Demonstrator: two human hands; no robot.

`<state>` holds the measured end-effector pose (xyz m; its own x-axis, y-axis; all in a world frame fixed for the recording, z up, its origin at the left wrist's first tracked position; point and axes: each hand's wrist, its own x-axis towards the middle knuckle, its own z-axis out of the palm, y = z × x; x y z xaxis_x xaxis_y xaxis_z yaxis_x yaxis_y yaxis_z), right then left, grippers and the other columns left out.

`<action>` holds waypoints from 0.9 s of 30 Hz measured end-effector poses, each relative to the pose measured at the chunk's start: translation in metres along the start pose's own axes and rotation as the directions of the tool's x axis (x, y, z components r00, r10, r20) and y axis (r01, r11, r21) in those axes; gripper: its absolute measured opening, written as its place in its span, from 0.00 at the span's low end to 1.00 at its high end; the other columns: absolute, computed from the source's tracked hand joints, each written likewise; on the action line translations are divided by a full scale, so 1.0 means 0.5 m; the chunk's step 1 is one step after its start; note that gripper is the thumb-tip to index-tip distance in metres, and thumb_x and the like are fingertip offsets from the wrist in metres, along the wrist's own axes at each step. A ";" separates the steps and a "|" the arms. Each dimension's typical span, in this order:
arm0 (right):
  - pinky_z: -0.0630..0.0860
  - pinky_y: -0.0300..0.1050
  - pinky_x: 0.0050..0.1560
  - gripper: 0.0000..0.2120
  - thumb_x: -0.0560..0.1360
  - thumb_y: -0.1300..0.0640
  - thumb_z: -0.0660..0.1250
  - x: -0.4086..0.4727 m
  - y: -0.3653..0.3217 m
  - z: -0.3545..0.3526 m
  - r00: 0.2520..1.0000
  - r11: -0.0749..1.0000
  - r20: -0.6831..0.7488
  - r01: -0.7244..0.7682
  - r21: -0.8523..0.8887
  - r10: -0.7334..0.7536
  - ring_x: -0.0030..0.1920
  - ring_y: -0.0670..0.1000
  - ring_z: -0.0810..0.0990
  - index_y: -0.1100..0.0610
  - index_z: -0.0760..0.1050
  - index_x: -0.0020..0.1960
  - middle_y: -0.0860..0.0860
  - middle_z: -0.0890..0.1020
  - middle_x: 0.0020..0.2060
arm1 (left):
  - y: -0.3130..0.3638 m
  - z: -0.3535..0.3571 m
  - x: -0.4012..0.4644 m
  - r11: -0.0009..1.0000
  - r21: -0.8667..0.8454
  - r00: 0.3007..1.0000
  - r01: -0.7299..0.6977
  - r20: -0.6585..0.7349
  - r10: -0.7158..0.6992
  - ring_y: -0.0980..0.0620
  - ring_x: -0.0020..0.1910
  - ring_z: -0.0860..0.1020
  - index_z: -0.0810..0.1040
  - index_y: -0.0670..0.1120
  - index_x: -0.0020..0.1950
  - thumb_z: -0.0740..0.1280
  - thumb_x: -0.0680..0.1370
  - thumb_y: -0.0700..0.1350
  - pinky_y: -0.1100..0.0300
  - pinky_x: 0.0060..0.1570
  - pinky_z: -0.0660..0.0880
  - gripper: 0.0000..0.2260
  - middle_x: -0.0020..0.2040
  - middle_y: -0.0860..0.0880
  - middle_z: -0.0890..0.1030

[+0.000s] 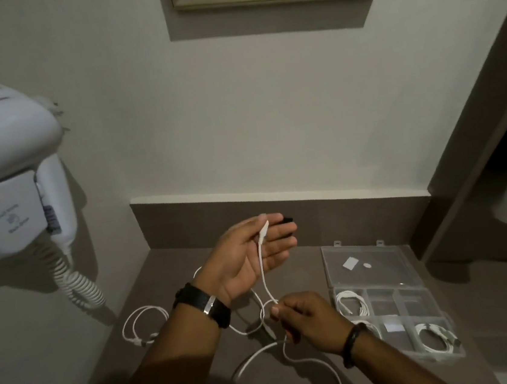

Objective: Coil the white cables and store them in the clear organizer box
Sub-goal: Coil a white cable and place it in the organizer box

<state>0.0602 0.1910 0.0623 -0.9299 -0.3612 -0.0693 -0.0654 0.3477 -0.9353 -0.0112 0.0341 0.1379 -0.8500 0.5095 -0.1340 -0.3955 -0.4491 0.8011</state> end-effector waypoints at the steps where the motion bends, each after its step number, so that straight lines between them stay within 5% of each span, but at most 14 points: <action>1: 0.71 0.39 0.34 0.19 0.79 0.53 0.62 0.005 -0.002 -0.012 0.999 0.999 0.014 -0.031 -0.011 0.031 0.26 0.46 0.72 0.63 0.76 0.34 0.50 0.74 0.24 | 0.003 0.009 -0.003 1.000 0.025 1.000 -0.011 0.019 0.011 0.46 0.42 0.85 0.79 0.41 0.55 0.65 0.77 0.48 0.57 0.35 0.82 0.13 0.51 0.39 0.85; 5: 0.69 0.36 0.29 0.19 0.79 0.49 0.60 0.043 -0.032 -0.086 0.991 0.985 -0.032 -0.135 -0.111 0.132 0.25 0.45 0.68 0.59 0.74 0.34 0.49 0.71 0.26 | -0.022 0.021 -0.021 0.991 0.132 0.999 -0.029 0.047 0.022 0.46 0.41 0.85 0.76 0.42 0.50 0.70 0.73 0.47 0.58 0.35 0.82 0.11 0.43 0.41 0.85; 9: 0.68 0.39 0.27 0.21 0.79 0.45 0.58 0.062 -0.069 -0.136 0.993 0.992 0.005 -0.119 -0.052 0.119 0.25 0.47 0.64 0.53 0.70 0.30 0.44 0.67 0.22 | -0.055 0.005 -0.030 0.965 0.243 0.996 -0.095 0.017 0.093 0.42 0.59 0.80 0.77 0.41 0.60 0.77 0.67 0.44 0.53 0.56 0.79 0.23 0.58 0.39 0.82; 12: 0.66 0.38 0.26 0.23 0.77 0.39 0.57 0.047 -0.073 -0.133 0.985 0.983 0.065 -0.167 0.080 0.162 0.24 0.47 0.62 0.50 0.65 0.28 0.48 0.65 0.23 | -0.044 -0.014 -0.032 0.935 0.151 0.924 -0.322 -0.165 0.345 0.46 0.59 0.80 0.79 0.45 0.58 0.73 0.71 0.48 0.58 0.55 0.79 0.17 0.58 0.42 0.83; 15: 0.63 0.41 0.26 0.22 0.76 0.40 0.58 0.033 -0.074 -0.126 0.979 0.950 0.133 -0.183 0.254 0.153 0.25 0.50 0.59 0.51 0.64 0.29 0.52 0.61 0.26 | -0.028 -0.051 -0.035 0.896 0.261 0.836 -0.359 -0.336 0.433 0.52 0.58 0.81 0.80 0.48 0.57 0.62 0.79 0.37 0.62 0.54 0.78 0.11 0.59 0.44 0.82; 19: 0.59 0.40 0.25 0.21 0.73 0.40 0.59 0.037 -0.096 -0.137 0.987 0.899 0.099 -0.158 0.408 0.129 0.24 0.50 0.56 0.53 0.64 0.29 0.51 0.60 0.25 | -0.071 -0.085 -0.053 0.877 0.466 0.882 -0.122 -0.354 0.311 0.55 0.61 0.77 0.77 0.53 0.60 0.65 0.79 0.43 0.58 0.61 0.73 0.11 0.66 0.48 0.78; 23: 0.59 0.40 0.25 0.22 0.75 0.40 0.58 0.036 -0.098 -0.138 0.975 0.916 0.162 -0.199 0.349 0.150 0.23 0.49 0.57 0.53 0.65 0.29 0.50 0.61 0.25 | -0.119 -0.067 -0.045 0.876 0.480 0.965 -0.054 -0.200 0.169 0.62 0.65 0.72 0.68 0.58 0.70 0.76 0.66 0.59 0.64 0.59 0.71 0.35 0.68 0.59 0.72; 27: 0.60 0.40 0.25 0.21 0.72 0.38 0.59 0.029 -0.097 -0.114 0.946 0.955 0.277 -0.226 0.190 0.169 0.23 0.48 0.59 0.51 0.66 0.29 0.50 0.63 0.24 | -0.069 -0.026 -0.016 0.949 0.304 0.990 0.087 -0.130 -0.049 0.51 0.51 0.82 0.82 0.47 0.56 0.74 0.67 0.59 0.59 0.49 0.77 0.22 0.57 0.44 0.83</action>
<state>0.0292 0.2179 0.1265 -0.7905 -0.5224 -0.3198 0.2170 0.2494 -0.9438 0.0047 0.0357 0.1037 -0.8675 0.4314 -0.2476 -0.3432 -0.1588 0.9257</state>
